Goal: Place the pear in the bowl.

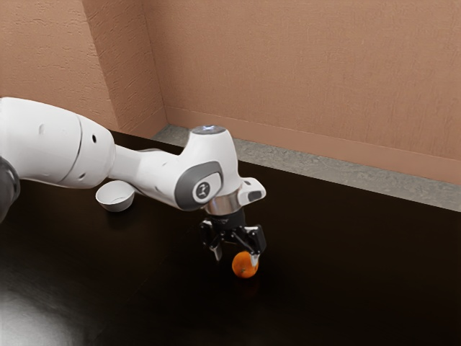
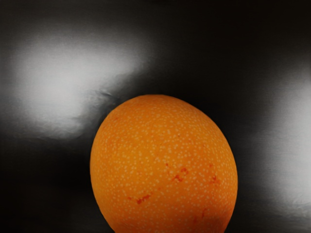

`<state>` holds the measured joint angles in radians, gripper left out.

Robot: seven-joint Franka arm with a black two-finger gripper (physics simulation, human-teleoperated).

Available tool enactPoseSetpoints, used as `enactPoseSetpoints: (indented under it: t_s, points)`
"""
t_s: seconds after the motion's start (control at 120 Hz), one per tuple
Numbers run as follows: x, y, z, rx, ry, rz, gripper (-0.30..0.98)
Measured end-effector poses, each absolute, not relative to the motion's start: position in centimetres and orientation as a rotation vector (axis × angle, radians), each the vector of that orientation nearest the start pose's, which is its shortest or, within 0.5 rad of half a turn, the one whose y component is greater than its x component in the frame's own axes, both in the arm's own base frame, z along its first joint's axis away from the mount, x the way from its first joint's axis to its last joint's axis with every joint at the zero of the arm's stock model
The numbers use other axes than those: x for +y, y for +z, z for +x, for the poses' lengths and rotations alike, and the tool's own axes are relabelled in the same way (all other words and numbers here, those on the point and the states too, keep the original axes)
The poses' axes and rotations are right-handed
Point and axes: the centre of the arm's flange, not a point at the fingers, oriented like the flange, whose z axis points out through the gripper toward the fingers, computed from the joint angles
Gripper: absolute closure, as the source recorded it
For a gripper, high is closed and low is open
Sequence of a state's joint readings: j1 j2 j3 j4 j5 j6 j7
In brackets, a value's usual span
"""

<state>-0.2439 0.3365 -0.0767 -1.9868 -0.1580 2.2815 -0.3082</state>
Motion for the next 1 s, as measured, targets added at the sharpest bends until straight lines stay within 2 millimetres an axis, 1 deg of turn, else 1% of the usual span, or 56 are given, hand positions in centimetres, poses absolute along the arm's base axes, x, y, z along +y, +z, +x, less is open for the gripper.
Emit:
enactPoseSetpoints:
  t_s: [0.125,0.308,0.433,0.567,0.65,0.825,0.883,1.0]
  points:
    - [-19.3,28.5,58.0,-0.149,0.134,-3.260,0.00]
    - [-19.4,27.0,58.1,-0.137,0.165,-3.256,0.00]
    - [-19.6,26.7,58.1,-0.125,0.168,-3.258,0.00]
    - [-19.7,26.7,58.6,-0.117,0.156,-3.262,0.00]
    - [-19.9,26.2,59.3,-0.110,0.155,-3.265,0.00]
    - [-20.0,25.7,59.4,-0.102,0.165,-3.269,0.00]
    - [-19.9,25.7,59.4,-0.106,0.169,-3.272,0.03]
    - [-19.8,25.6,59.4,-0.118,0.181,-3.284,0.17]
